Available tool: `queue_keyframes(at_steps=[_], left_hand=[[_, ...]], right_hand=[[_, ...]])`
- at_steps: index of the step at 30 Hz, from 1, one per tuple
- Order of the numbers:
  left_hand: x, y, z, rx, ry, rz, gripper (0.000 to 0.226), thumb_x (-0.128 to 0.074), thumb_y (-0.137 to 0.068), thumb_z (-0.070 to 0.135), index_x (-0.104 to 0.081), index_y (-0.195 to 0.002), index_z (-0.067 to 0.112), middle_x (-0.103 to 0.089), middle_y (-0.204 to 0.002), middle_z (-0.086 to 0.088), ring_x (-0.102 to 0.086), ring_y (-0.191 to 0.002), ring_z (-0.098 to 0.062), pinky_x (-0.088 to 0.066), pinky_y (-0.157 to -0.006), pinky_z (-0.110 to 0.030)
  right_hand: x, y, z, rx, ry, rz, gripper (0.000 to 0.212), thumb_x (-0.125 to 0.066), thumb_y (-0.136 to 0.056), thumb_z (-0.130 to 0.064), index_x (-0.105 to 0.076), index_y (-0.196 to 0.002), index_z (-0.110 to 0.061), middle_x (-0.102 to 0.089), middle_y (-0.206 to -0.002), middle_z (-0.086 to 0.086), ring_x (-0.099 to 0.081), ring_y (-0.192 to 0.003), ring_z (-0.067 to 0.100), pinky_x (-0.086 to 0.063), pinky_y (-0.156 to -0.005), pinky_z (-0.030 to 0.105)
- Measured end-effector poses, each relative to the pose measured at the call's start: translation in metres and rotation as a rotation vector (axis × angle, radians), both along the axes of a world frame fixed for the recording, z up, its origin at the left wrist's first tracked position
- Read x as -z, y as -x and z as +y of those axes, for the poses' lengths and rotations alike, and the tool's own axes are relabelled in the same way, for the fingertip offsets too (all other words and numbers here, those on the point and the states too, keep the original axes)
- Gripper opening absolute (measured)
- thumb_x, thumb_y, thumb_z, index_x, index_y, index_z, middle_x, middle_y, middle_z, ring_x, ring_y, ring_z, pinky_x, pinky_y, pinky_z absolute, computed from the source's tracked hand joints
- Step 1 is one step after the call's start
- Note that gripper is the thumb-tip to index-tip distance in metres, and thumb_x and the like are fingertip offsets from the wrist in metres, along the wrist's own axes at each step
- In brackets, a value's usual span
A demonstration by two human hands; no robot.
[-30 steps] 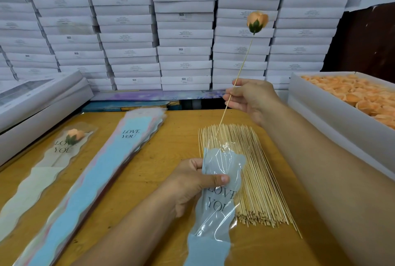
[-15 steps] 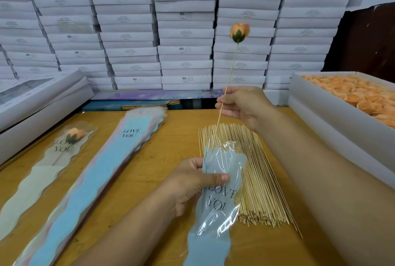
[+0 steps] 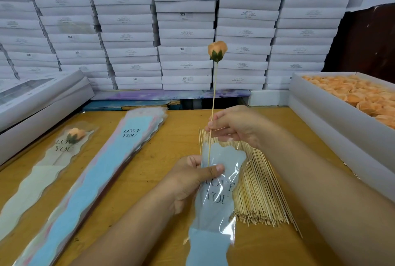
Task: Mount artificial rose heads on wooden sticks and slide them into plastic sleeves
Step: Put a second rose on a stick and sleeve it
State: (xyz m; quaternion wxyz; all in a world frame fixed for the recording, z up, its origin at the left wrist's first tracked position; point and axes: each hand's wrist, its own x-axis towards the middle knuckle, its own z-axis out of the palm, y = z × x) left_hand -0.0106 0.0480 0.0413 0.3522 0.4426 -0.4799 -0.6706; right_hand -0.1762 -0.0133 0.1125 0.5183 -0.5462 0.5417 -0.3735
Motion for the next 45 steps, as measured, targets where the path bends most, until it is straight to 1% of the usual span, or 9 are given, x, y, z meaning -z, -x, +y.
queue_keyframes(at_steps=[2, 5, 8, 12, 23, 31, 35, 40, 45], left_hand=[[-0.001, 0.000, 0.001, 0.000, -0.004, 0.023, 0.017, -0.078, -0.079, 0.023, -0.080, -0.087, 0.008, -0.076, -0.089, -0.019, -0.074, -0.073, -0.026, -0.061, -0.077, -0.041], [-0.003, 0.001, 0.004, -0.011, -0.020, 0.026, 0.027, -0.074, -0.084, 0.028, -0.077, -0.095, 0.004, -0.074, -0.099, -0.026, -0.072, -0.080, -0.032, -0.056, -0.088, -0.052], [-0.004, 0.004, 0.006, -0.018, -0.044, 0.024, 0.036, -0.072, -0.086, 0.026, -0.072, -0.104, -0.005, -0.071, -0.107, -0.032, -0.070, -0.085, -0.034, -0.053, -0.093, -0.057], [-0.005, 0.006, 0.009, 0.023, -0.058, 0.030, 0.045, -0.070, -0.088, 0.026, -0.066, -0.115, -0.010, -0.067, -0.114, -0.035, -0.068, -0.093, -0.037, -0.051, -0.097, -0.060], [-0.001, 0.003, 0.004, 0.030, -0.051, 0.087, 0.027, -0.072, -0.083, 0.028, -0.075, -0.095, 0.004, -0.075, -0.098, -0.023, -0.073, -0.078, -0.029, -0.059, -0.082, -0.043], [-0.010, -0.002, 0.004, -0.018, -0.058, 0.106, 0.022, -0.069, -0.091, 0.024, -0.079, -0.076, 0.012, -0.077, -0.088, -0.017, -0.075, -0.071, -0.024, -0.062, -0.066, -0.035], [-0.012, -0.001, 0.007, -0.027, -0.071, 0.121, 0.020, -0.068, -0.092, 0.022, -0.076, -0.085, 0.005, -0.076, -0.088, -0.019, -0.074, -0.070, -0.026, -0.063, -0.066, -0.036], [-0.013, 0.002, 0.010, 0.004, -0.089, 0.129, 0.026, -0.068, -0.091, 0.022, -0.072, -0.102, -0.001, -0.075, -0.092, -0.020, -0.074, -0.073, -0.026, -0.063, -0.071, -0.037], [-0.014, 0.003, 0.011, 0.024, -0.099, 0.166, 0.022, -0.067, -0.092, 0.022, -0.076, -0.095, 0.002, -0.076, -0.097, -0.021, -0.075, -0.076, -0.026, -0.064, -0.070, -0.037]], right_hand=[[-0.001, 0.003, 0.001, -0.005, -0.021, 0.030, 0.014, -0.077, -0.083, -0.003, -0.073, -0.097, -0.008, -0.078, -0.094, 0.006, -0.075, -0.080, 0.016, -0.058, -0.069, 0.025], [-0.002, 0.006, 0.002, -0.032, -0.032, 0.106, 0.022, -0.080, -0.082, -0.009, -0.073, -0.102, -0.007, -0.078, -0.100, 0.009, -0.075, -0.094, 0.023, -0.056, -0.085, 0.031], [-0.008, 0.007, 0.000, -0.019, -0.021, 0.066, 0.019, -0.075, -0.088, -0.014, -0.071, -0.105, -0.006, -0.078, -0.100, 0.010, -0.076, -0.087, 0.019, -0.058, -0.069, 0.025], [-0.030, 0.007, -0.011, 0.162, 0.049, -0.113, 0.013, -0.062, -0.099, -0.018, -0.064, -0.105, -0.007, -0.078, -0.084, 0.007, -0.074, -0.068, 0.014, -0.060, -0.066, 0.026], [-0.026, 0.015, -0.013, 0.183, 0.080, -0.125, 0.005, -0.070, -0.091, -0.013, -0.070, -0.095, -0.010, -0.077, -0.083, 0.007, -0.073, -0.068, 0.014, -0.058, -0.057, 0.021], [0.001, 0.019, 0.002, 0.025, 0.005, -0.005, 0.005, -0.076, -0.087, -0.014, -0.075, -0.091, -0.013, -0.078, -0.092, 0.006, -0.074, -0.087, 0.017, -0.058, -0.082, 0.032], [0.001, 0.018, 0.006, 0.011, -0.018, 0.014, 0.015, -0.075, -0.089, -0.020, -0.074, -0.098, -0.009, -0.078, -0.097, 0.008, -0.073, -0.084, 0.016, -0.057, -0.063, 0.024], [-0.014, 0.018, -0.004, 0.194, 0.019, -0.116, 0.012, -0.068, -0.094, -0.018, -0.070, -0.095, -0.006, -0.078, -0.081, 0.006, -0.069, -0.062, 0.010, -0.055, -0.056, 0.020], [-0.020, 0.013, -0.007, 0.187, 0.046, -0.097, 0.008, -0.071, -0.090, -0.014, -0.071, -0.086, -0.007, -0.076, -0.077, 0.005, -0.066, -0.056, 0.007, -0.053, -0.052, 0.018]])
